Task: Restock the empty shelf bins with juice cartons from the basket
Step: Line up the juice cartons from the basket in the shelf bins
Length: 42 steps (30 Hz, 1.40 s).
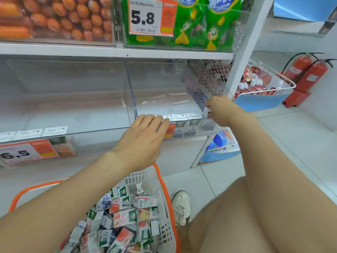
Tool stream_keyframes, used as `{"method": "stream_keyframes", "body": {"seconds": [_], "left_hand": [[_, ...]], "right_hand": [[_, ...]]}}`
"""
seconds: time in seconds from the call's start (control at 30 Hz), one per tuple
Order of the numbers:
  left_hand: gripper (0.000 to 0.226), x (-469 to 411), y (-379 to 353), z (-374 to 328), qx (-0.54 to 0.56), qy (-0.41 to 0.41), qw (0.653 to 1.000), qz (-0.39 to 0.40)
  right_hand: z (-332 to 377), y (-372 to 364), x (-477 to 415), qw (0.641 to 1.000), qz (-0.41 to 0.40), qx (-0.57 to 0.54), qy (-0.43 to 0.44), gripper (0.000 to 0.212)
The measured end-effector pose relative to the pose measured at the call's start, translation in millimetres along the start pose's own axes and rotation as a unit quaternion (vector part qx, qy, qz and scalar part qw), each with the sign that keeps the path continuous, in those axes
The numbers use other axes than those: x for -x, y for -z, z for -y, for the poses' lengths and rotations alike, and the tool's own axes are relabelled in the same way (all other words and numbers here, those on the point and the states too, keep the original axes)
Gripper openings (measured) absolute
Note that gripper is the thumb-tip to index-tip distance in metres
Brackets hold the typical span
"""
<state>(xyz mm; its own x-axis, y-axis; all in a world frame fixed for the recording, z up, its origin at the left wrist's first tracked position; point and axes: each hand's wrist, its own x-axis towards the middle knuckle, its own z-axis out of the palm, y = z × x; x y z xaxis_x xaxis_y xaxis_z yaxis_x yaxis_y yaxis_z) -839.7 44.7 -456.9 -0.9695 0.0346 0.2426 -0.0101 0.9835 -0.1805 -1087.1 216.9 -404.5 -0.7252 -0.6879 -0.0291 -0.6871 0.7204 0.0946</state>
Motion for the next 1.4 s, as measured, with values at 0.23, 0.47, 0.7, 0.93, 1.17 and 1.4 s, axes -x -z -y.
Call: {"method": "stream_keyframes", "body": {"seconds": [0.23, 0.47, 0.7, 0.93, 1.17, 1.4], "left_hand": [[0.063, -9.0, -2.6, -8.4, 0.003, 0.035, 0.999, -0.006], [0.060, 2.8, 3.8, 2.0, 0.079, 0.018, 0.996, -0.023], [0.014, 62.9, 15.2, 15.1, 0.129, 0.063, 0.984, -0.110], [0.022, 144.5, -27.0, 33.2, 0.230, 0.164, 0.941, 0.189], [0.028, 220.0, -108.4, 29.7, 0.276, 0.212, 0.852, 0.391], [0.067, 261.3, -167.8, 21.2, 0.274, 0.241, 0.817, 0.447]], "right_hand": [[13.3, 2.8, 0.5, 0.995, 0.083, -0.046, 0.030, 0.034], [38.3, 8.8, 15.6, 0.998, 0.006, -0.068, -0.013, 0.044], [152.1, 25.7, 95.2, 0.948, -0.046, -0.248, 0.195, 0.023], [250.2, -46.5, 130.4, 0.922, 0.217, -0.065, 0.312, 0.029], [286.1, -121.5, 145.5, 0.875, 0.340, 0.050, 0.341, 0.037], [291.6, -181.8, 129.4, 0.880, 0.334, 0.055, 0.333, 0.018]]}}
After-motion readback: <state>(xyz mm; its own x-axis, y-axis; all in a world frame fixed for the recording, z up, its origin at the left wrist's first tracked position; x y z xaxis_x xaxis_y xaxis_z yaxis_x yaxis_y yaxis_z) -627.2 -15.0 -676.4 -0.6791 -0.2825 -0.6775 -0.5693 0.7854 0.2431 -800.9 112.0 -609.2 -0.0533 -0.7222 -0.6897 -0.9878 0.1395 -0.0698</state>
